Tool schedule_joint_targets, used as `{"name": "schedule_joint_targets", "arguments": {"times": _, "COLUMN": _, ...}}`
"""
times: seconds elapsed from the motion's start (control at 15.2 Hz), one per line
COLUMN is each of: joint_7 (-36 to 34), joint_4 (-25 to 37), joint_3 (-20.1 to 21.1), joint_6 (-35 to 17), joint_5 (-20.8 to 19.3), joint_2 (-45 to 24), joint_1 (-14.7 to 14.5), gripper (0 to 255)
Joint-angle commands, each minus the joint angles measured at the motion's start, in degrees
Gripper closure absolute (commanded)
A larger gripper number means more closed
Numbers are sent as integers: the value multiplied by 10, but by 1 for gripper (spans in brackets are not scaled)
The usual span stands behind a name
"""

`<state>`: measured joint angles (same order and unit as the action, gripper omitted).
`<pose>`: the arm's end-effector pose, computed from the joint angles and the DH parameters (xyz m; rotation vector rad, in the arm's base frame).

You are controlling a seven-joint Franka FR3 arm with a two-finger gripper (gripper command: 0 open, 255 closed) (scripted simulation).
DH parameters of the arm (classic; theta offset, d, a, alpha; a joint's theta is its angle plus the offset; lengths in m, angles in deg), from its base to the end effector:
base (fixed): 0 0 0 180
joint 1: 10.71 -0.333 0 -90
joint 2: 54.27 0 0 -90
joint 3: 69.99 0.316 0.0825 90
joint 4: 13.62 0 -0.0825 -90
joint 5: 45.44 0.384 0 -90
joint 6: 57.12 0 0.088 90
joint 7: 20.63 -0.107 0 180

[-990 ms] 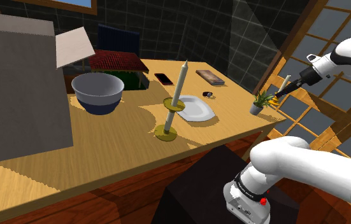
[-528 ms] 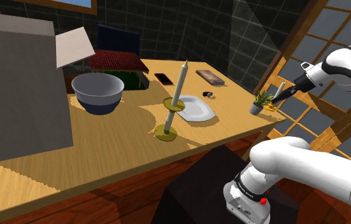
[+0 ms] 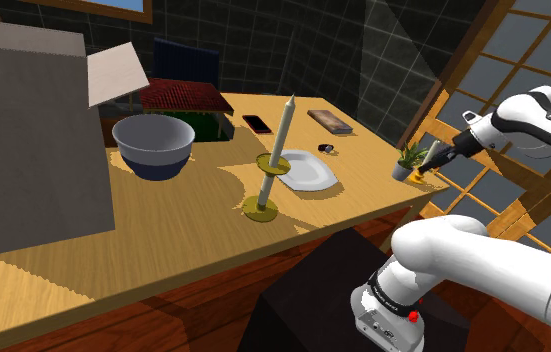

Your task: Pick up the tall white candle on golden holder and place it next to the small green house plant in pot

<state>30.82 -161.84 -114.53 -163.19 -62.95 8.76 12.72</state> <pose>0.0772 -0.3204 0.4945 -2.9980 -0.0718 -0.6464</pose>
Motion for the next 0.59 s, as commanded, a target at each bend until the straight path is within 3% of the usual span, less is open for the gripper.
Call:
{"name": "schedule_joint_targets", "arguments": {"times": 0.0, "joint_7": 4, "joint_4": -13, "joint_3": -10, "joint_6": -13, "joint_5": -7, "joint_2": 0, "joint_1": 3, "gripper": 255}}
{"name": "schedule_joint_targets", "arguments": {"times": 0.53, "joint_7": 18, "joint_4": -63, "joint_3": -49, "joint_6": -67, "joint_5": -36, "joint_2": -6, "joint_1": 15, "gripper": 255}}
